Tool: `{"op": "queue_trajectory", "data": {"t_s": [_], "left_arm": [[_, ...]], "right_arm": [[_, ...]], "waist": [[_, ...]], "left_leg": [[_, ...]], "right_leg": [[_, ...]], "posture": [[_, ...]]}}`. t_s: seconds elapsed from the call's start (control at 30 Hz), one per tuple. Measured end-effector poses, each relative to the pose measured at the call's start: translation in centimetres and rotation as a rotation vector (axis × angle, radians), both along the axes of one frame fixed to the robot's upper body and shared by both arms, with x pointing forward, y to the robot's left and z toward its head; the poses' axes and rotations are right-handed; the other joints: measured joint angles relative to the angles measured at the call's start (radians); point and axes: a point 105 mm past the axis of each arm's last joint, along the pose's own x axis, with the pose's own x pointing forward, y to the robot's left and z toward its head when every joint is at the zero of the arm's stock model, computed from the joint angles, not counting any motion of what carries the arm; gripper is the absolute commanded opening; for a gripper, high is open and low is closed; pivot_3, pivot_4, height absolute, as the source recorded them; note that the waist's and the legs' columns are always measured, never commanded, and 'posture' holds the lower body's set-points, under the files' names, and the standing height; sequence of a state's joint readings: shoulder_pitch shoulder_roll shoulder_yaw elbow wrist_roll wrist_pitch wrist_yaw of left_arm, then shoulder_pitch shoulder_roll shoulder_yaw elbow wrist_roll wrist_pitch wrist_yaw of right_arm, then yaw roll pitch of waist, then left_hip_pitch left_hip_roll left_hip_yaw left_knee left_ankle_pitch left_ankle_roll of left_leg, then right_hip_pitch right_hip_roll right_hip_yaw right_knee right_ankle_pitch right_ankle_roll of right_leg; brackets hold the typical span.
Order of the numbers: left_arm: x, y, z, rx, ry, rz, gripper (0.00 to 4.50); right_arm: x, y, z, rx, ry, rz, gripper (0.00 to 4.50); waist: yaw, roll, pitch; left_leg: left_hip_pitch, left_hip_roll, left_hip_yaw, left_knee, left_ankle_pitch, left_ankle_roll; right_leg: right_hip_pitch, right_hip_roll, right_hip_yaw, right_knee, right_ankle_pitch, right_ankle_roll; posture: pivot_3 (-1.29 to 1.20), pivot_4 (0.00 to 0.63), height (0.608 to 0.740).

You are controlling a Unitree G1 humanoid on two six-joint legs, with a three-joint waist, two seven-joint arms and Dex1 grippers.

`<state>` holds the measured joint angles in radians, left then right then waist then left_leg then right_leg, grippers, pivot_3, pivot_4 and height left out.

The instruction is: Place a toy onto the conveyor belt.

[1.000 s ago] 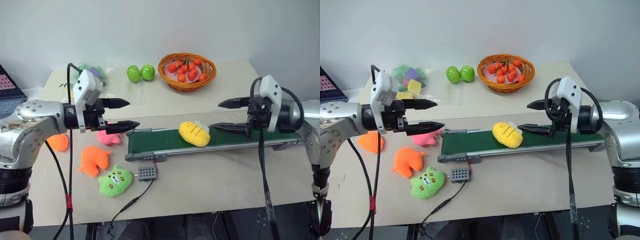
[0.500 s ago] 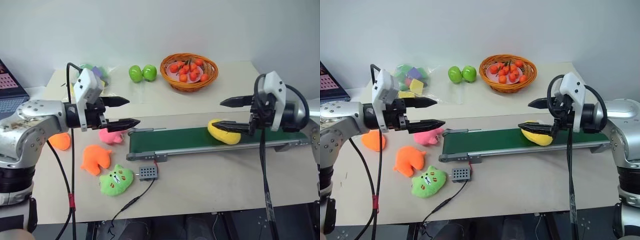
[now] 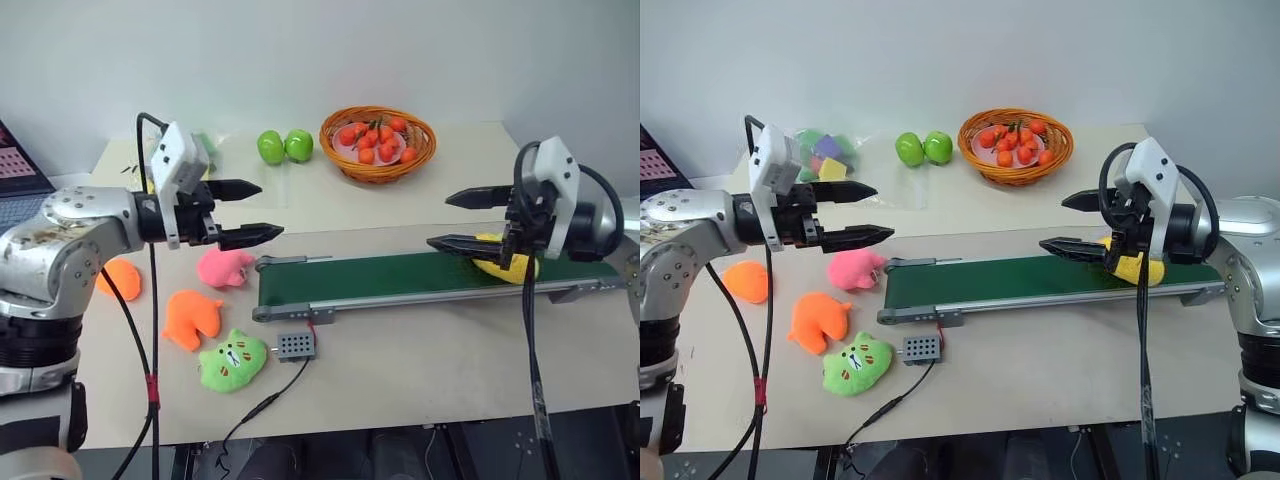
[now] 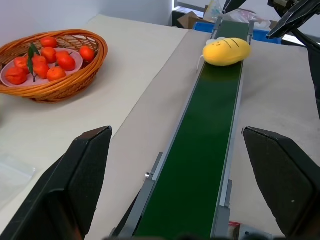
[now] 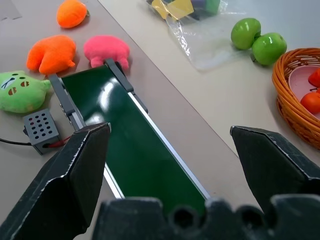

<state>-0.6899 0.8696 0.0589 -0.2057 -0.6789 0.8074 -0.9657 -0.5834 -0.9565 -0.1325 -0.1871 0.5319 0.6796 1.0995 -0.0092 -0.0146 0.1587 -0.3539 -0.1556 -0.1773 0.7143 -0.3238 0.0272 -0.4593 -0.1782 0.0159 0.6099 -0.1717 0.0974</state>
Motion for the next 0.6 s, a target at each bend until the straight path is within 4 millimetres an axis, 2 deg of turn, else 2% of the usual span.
{"op": "queue_trajectory", "data": {"t_s": [0.6], "left_arm": [[0.26, 0.68, 0.64, -0.012, -0.026, 0.041, 4.46]], "right_arm": [[0.16, -0.42, 0.34, 0.004, -0.018, -0.033, 4.5]], "waist": [[-0.001, 0.0, 0.0]], "left_leg": [[0.0, 0.0, 0.0, 0.0, 0.0, 0.0]], "right_leg": [[0.0, 0.0, 0.0, 0.0, 0.0, 0.0]], "posture": [[0.0, 0.15, 0.74]]}}
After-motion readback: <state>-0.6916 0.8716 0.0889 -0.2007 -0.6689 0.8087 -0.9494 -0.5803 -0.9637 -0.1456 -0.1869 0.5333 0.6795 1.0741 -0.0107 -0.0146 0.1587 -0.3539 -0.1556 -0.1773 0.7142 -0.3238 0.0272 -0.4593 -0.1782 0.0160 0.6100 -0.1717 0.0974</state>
